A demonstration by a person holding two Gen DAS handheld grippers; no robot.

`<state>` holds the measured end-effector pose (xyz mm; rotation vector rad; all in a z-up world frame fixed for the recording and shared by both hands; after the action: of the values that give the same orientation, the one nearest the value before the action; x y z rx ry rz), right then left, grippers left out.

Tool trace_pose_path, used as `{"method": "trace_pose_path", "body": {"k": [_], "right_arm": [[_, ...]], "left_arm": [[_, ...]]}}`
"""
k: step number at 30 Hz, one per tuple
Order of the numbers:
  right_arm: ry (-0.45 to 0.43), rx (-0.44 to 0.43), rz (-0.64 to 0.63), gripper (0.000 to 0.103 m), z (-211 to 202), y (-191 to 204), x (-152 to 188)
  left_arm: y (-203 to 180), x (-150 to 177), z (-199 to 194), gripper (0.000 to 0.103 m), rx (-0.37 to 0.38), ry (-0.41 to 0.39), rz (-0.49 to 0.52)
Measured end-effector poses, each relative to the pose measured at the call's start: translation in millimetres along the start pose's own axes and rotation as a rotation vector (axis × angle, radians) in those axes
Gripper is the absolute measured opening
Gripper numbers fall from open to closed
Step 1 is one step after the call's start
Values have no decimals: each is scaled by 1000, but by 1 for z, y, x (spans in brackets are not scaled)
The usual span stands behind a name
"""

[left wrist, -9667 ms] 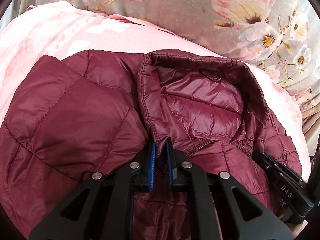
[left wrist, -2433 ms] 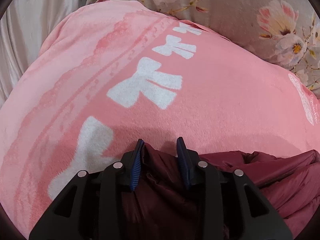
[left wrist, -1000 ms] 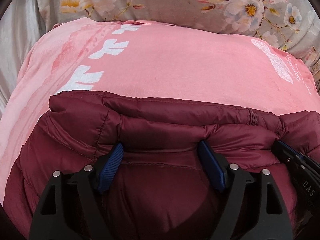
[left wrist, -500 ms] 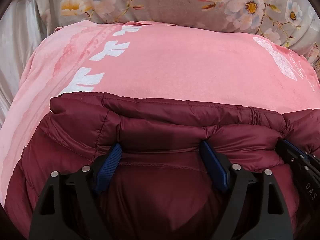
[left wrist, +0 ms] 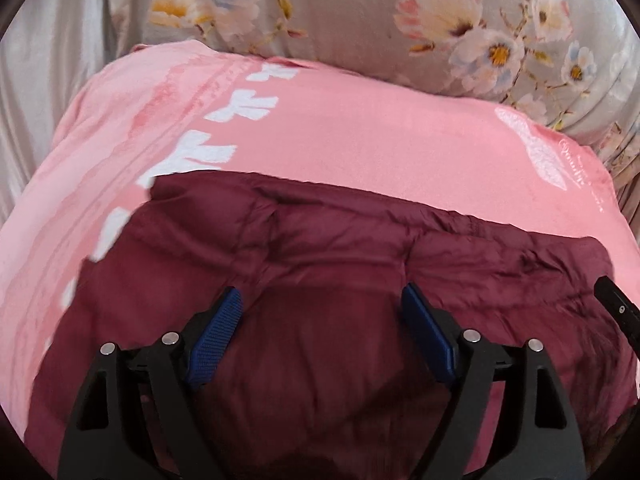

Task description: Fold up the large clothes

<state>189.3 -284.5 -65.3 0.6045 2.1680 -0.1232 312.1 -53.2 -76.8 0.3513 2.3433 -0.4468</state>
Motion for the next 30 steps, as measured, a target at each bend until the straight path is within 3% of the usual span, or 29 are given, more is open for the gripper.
{"method": "trace_pose_path", "body": {"k": [6,12,30], "right_arm": [[45,-72,-154,15,-26,32,41],[85,-51,-235,15,-9,47,75],[104,24,-303,15,0,51,85]], "left_arm": [[-26,40,-36,80,27,15,16],[-28,62,-30,81,-48,31,53],[-28,73,-17,84,-122,25,104]]}}
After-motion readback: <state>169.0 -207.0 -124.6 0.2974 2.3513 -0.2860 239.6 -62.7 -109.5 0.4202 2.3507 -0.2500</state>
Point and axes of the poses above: each gripper's, at about its wrist camera, not at the fingertips, and z roughly the way its jaws point, y to its left, x to its underside, the point moved 8 cm from there along z, roughly the way its jaws point, and after that the axes turned 11 degrees about x, right-handed, at the moved point
